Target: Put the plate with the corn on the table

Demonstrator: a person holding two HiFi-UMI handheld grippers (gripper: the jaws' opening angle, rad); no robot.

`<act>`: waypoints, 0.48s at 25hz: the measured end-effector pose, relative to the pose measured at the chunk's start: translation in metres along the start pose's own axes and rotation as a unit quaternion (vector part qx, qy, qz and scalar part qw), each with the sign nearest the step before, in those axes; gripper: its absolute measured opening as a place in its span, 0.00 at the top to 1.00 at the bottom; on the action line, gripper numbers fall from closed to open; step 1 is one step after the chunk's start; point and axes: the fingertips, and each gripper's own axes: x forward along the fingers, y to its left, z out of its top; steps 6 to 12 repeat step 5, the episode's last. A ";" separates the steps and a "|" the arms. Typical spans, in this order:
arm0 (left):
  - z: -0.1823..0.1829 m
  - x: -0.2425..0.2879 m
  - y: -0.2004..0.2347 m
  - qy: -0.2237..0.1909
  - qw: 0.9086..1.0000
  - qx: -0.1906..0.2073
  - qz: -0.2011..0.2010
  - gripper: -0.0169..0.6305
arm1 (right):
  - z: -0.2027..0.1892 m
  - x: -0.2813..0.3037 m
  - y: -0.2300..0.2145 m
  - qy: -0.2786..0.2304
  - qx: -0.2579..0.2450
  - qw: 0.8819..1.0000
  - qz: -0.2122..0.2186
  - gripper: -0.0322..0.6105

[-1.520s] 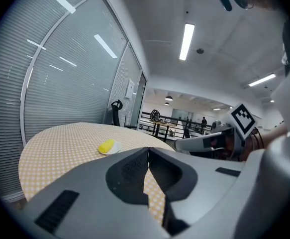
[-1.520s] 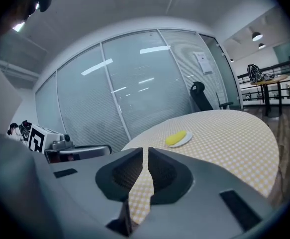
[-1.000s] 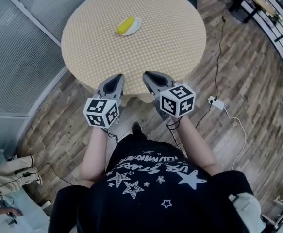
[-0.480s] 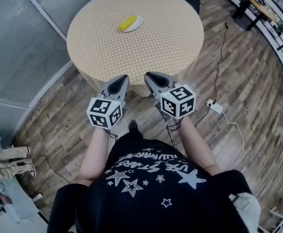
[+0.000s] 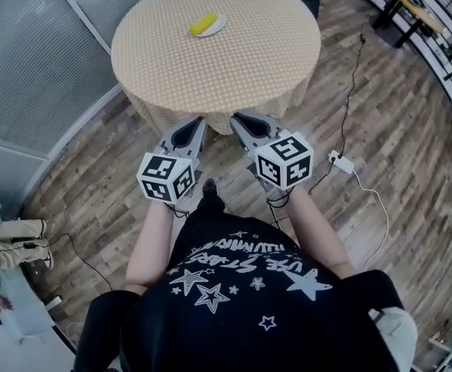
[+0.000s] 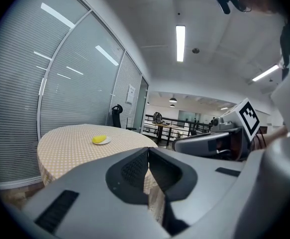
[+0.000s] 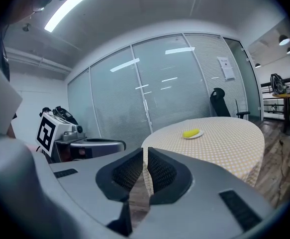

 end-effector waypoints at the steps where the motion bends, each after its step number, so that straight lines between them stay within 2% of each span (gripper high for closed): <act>1: -0.002 -0.004 -0.008 0.001 1.000 0.000 -0.001 0.96 | -0.003 -0.007 0.003 0.001 -0.001 1.000 0.001 0.88; 5: -0.014 -0.023 -0.038 0.006 1.000 -0.003 -0.003 0.96 | -0.015 -0.034 0.019 0.003 -0.006 1.000 0.004 0.88; 12: -0.014 -0.023 -0.038 0.006 1.000 -0.003 -0.003 0.96 | -0.015 -0.034 0.019 0.003 -0.006 1.000 0.004 0.88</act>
